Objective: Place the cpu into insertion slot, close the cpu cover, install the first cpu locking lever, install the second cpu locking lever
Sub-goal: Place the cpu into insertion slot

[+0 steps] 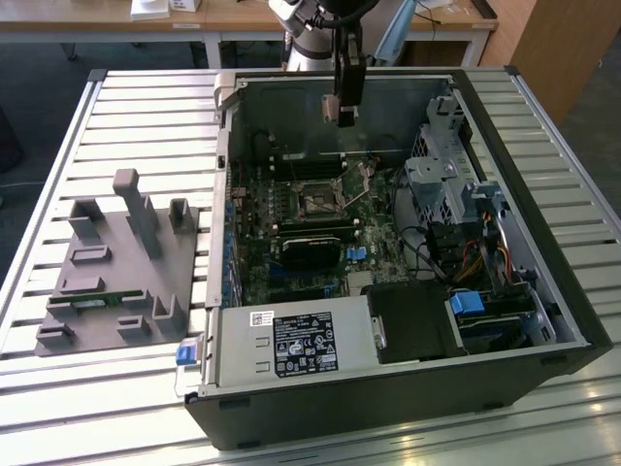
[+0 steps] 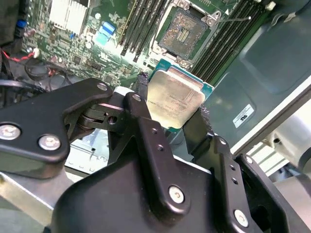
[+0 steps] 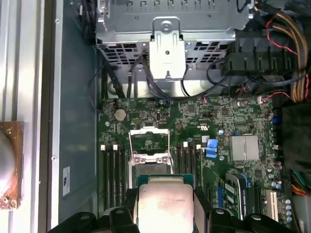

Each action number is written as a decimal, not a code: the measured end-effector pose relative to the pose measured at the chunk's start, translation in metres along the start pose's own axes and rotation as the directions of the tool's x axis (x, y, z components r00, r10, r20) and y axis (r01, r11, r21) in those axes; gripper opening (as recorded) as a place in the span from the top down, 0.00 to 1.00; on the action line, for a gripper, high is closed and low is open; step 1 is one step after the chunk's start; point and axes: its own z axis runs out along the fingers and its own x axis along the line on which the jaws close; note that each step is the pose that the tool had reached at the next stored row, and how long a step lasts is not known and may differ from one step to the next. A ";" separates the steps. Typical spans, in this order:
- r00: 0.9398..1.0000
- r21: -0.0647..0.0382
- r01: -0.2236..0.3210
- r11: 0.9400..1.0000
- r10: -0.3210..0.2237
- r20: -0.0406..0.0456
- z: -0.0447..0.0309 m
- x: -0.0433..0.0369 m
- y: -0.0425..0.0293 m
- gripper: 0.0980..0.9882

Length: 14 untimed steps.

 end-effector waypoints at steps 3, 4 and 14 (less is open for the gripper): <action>0.999 -0.001 -0.036 0.999 0.036 0.003 0.0001 0.0000 -0.0002 0.51; 0.999 -0.001 -0.047 0.999 0.047 0.004 0.0001 0.0000 -0.0002 0.51; 1.000 0.001 0.011 1.000 -0.011 -0.001 0.0054 -0.0002 -0.0014 0.51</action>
